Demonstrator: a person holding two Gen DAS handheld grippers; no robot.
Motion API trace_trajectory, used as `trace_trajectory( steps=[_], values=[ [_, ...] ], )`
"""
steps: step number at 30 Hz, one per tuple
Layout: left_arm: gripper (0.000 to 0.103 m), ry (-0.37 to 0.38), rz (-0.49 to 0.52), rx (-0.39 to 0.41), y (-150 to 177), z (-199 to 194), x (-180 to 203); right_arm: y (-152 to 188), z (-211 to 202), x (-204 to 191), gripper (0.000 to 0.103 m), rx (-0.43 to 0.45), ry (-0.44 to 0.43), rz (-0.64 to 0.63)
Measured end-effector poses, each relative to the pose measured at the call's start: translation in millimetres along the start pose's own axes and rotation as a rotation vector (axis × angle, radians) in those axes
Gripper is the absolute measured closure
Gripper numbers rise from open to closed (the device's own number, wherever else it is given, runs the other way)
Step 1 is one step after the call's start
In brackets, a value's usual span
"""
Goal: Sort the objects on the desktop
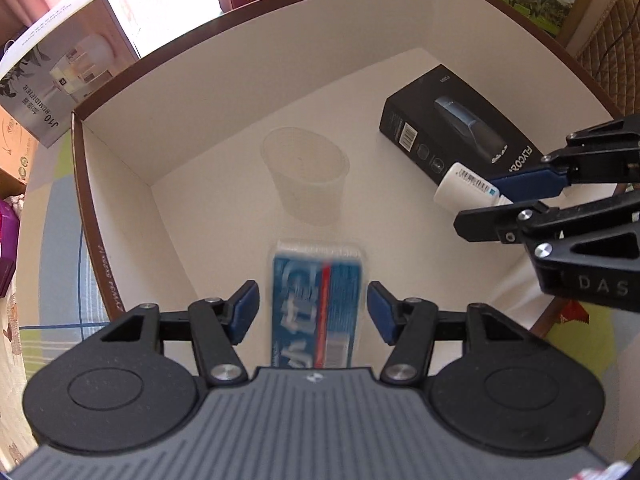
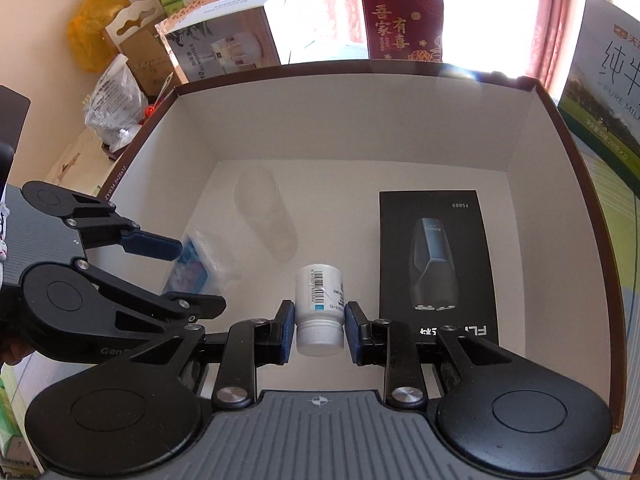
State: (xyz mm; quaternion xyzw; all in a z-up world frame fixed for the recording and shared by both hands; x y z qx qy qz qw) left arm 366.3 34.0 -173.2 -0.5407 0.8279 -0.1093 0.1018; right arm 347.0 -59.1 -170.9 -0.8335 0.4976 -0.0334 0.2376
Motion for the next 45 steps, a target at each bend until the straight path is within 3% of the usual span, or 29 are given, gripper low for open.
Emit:
trace_trajectory(
  steps=[11, 13, 14, 15, 19, 24, 30, 45],
  values=[
    [0.034, -0.002, 0.013, 0.029, -12, -13, 0, -5, 0, -3, 0.077, 0.015, -0.015, -0.017],
    [0.03, -0.003, 0.017, 0.037, -12, -15, 2, -7, -3, -2, 0.063, 0.034, -0.021, -0.002],
    [0.026, -0.008, 0.022, 0.041, -12, -16, 3, -8, -6, -1, 0.043, 0.052, -0.008, 0.007],
    [0.024, -0.02, 0.027, 0.045, -11, -17, 3, -9, -9, 0, 0.029, 0.071, 0.0, 0.009],
    [0.023, -0.02, 0.017, 0.054, -10, -20, 2, -9, -16, 2, 0.025, 0.081, 0.016, -0.002],
    [0.02, -0.028, 0.006, 0.068, -8, -25, 0, -9, -27, 7, 0.01, 0.107, 0.044, 0.007],
    [0.017, -0.035, -0.009, 0.088, -6, -36, -1, -9, -41, 13, 0.002, 0.135, 0.065, 0.03],
    [0.01, -0.036, -0.079, 0.178, 6, -83, 2, 0, -87, 16, 0.002, 0.235, 0.095, 0.075]
  ],
)
Point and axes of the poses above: each gripper's, at about its wrist camera, not at the fingertips, and z roughly the way its jaws point, x to its right, y to its underside, the point moved 7 cm from there along z, roughly the way its jaws point, and after that the axes turned 4 degrees about -x, right-handed, at the moved point
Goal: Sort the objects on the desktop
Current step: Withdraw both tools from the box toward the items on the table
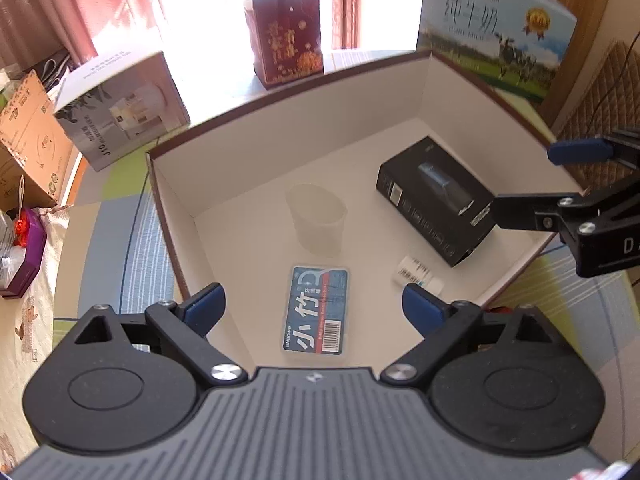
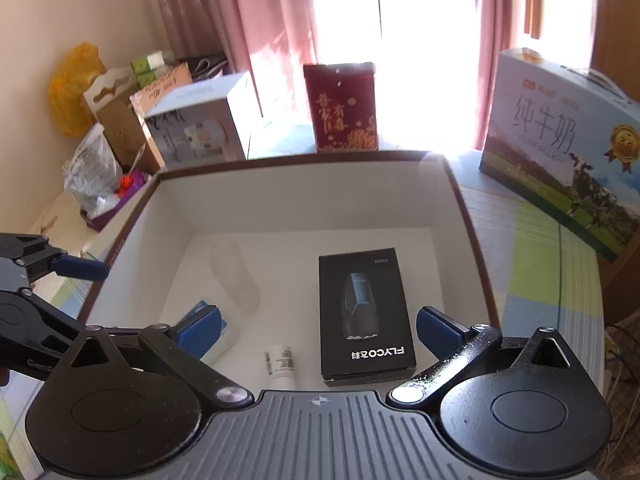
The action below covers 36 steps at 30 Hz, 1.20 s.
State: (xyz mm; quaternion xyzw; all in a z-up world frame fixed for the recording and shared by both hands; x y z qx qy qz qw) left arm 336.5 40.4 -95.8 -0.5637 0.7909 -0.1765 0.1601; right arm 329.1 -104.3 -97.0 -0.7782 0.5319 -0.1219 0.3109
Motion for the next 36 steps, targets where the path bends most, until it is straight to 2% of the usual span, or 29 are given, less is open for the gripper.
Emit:
trace_trajectory(
  steps=[10, 21, 28, 36],
  values=[
    [0.009, -0.017, -0.051, 0.079, 14, -44, -4, 12, -37, -6, 0.002, 0.061, -0.011, 0.021],
    [0.008, -0.023, -0.095, 0.106, 46, -72, -3, 36, -67, -21, 0.002, 0.088, -0.03, 0.008],
    [0.008, 0.016, -0.11, 0.094, 74, -79, 0, 56, -80, -21, 0.002, 0.099, -0.034, 0.019],
    [0.008, -0.018, -0.101, 0.035, 114, -72, 3, 88, -81, -17, 0.002, 0.056, -0.021, 0.024]
  ],
)
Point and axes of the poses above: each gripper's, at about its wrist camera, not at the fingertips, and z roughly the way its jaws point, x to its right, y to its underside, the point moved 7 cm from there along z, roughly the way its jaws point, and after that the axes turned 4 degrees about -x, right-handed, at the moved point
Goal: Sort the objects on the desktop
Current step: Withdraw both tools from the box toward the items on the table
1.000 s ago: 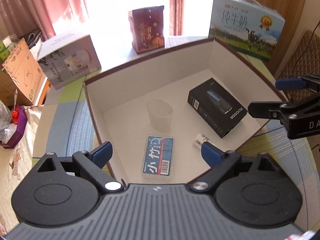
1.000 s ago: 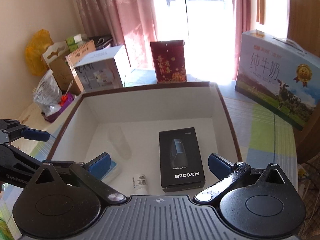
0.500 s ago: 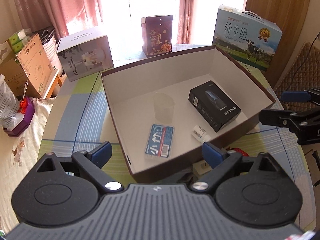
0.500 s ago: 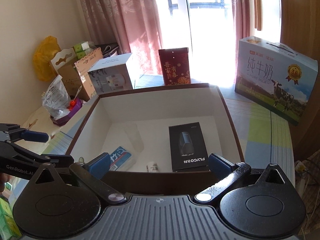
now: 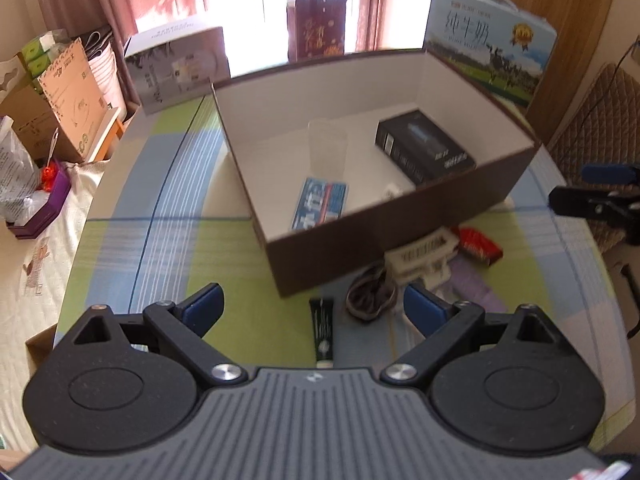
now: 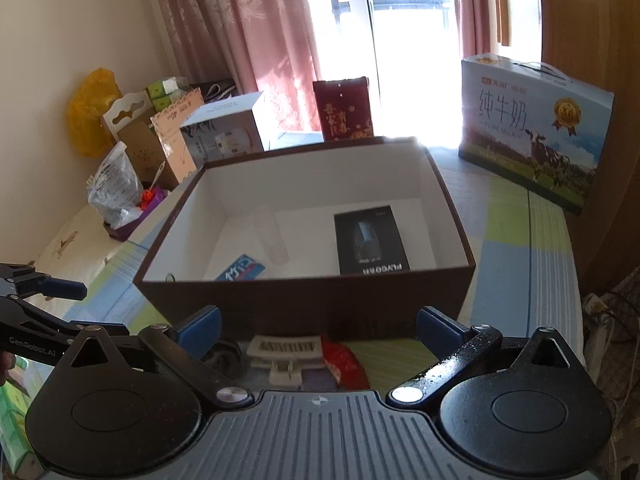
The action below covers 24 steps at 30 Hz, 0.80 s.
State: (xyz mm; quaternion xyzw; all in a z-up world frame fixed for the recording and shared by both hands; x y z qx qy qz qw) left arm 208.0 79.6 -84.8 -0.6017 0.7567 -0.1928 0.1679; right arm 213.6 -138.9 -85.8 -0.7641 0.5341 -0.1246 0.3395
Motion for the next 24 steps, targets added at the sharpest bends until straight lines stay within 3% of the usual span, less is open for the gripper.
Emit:
trace_trajectory(
  steps=[24],
  values=[
    [0.008, 0.052, -0.002, -0.11, 52, 21, 30, 79, 16, 8, 0.002, -0.161, -0.006, 0.064]
  ],
)
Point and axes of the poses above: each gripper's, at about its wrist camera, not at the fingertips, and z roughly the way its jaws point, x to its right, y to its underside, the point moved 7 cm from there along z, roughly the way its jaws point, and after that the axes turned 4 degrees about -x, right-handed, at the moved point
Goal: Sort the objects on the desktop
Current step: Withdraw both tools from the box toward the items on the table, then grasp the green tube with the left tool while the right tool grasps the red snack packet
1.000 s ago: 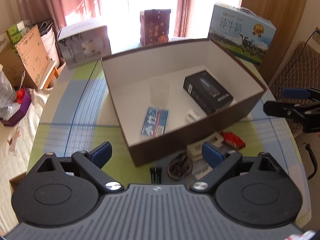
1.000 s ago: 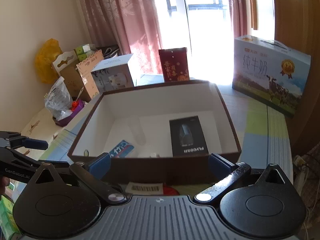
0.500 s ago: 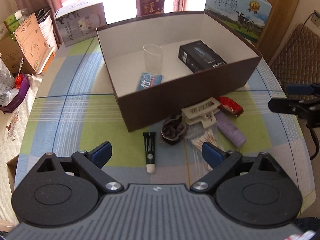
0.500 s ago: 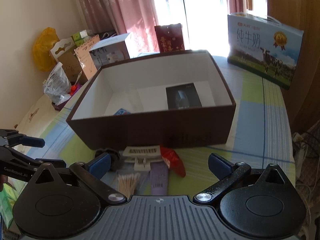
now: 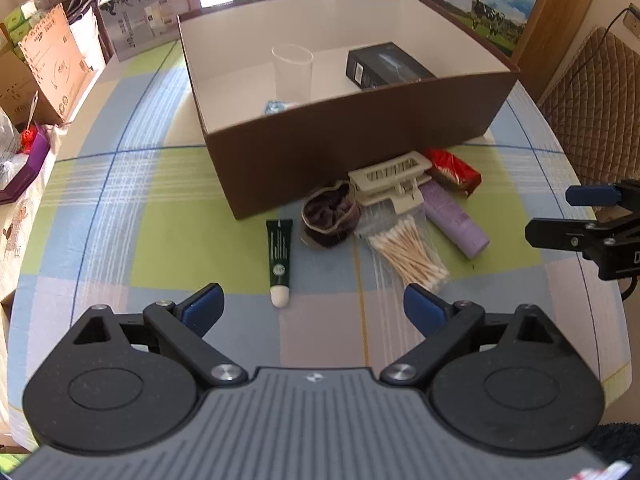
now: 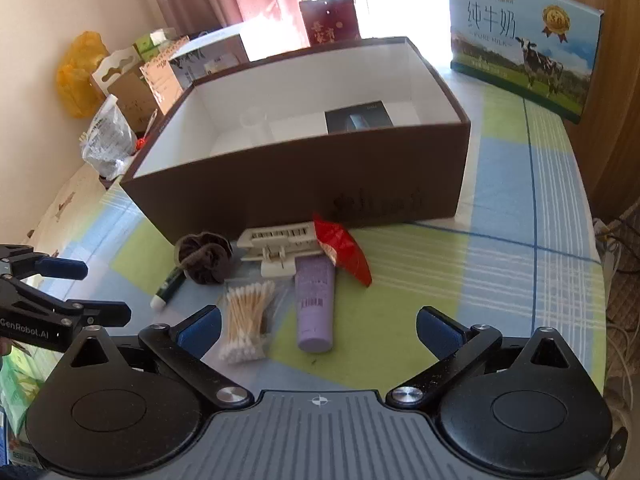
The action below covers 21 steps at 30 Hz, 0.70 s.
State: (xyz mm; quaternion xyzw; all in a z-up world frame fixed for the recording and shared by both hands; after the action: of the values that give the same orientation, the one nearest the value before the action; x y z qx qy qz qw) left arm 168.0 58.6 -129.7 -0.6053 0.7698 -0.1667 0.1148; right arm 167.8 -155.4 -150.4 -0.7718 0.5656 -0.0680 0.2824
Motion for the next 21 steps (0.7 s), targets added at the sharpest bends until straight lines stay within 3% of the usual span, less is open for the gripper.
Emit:
trace_trajectory(
  steps=[15, 21],
  values=[
    [0.011, -0.013, -0.058, -0.021, 11, 20, -15, 12, 18, 12, 0.002, -0.039, 0.044, 0.013],
    [0.021, -0.008, -0.045, -0.003, 9, 29, -18, 13, 24, 18, 0.002, -0.049, 0.06, 0.03]
  ],
)
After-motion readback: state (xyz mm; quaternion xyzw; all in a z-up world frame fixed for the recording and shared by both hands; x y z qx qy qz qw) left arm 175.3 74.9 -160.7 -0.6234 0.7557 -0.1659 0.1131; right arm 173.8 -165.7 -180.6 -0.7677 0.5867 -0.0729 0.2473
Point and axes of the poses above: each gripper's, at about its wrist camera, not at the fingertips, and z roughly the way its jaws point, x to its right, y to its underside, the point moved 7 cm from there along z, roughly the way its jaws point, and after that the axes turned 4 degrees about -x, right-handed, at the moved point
